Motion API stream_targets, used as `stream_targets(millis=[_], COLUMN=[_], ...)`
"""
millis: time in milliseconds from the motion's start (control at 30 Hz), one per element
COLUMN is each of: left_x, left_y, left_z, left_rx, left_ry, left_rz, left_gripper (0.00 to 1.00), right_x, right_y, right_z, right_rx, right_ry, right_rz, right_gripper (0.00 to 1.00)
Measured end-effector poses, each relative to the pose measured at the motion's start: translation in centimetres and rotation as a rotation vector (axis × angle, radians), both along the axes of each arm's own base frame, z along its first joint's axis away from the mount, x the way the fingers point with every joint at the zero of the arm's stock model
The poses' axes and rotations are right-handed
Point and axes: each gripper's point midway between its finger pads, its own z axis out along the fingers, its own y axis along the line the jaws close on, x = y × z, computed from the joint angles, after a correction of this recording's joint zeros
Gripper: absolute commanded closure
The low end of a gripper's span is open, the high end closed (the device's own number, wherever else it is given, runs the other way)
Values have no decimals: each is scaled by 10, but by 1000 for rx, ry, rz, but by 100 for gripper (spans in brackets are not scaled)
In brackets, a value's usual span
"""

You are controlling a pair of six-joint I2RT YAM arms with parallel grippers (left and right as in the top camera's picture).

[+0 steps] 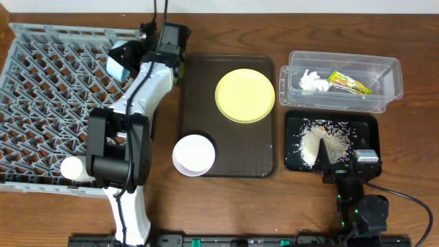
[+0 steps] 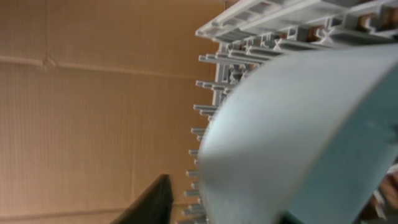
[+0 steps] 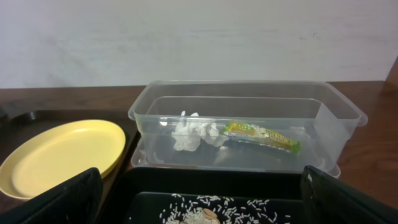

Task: Sort waste into correct bins and load items into the dishwasher
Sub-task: 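Carry the light-blue bowl into the rack's back row and release, then reach the left gripper to the white bowl rim and grasp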

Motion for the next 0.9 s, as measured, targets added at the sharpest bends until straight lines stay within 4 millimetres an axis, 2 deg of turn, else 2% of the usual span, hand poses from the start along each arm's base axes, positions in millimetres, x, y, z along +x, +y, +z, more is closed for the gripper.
stream_targets(millis=[100,233,333,400,533,700,833,900], left_x=[-9,-23,-42,-53,-79,-118,-151,-164], left_y=[-4,-10,-25,-37,-63,-110,-132,-136], left_z=[-6,-17,-41,-50,-44,-21,-5,-4], left_rx=[-6,-45,-199,-318,-630,-1009,-1174,-1213], left_ry=[15,55,114,119,102,142,205,237], left_rz=[7,10,6,15,43,30,36,52], left_gripper=[25,25,26,31,34,35,35,35], right_x=[0,0,0,0,0,0,0,0], right_y=[0,0,0,0,0,0,0,0], right_z=[0,0,0,0,0,0,0,0], right_rx=[0,0,0,0,0,0,0,0], right_ry=[0,0,0,0,0,0,0,0], right_rz=[0,0,0,0,0,0,0,0], right_gripper=[1,1,1,1,1,1,1,1])
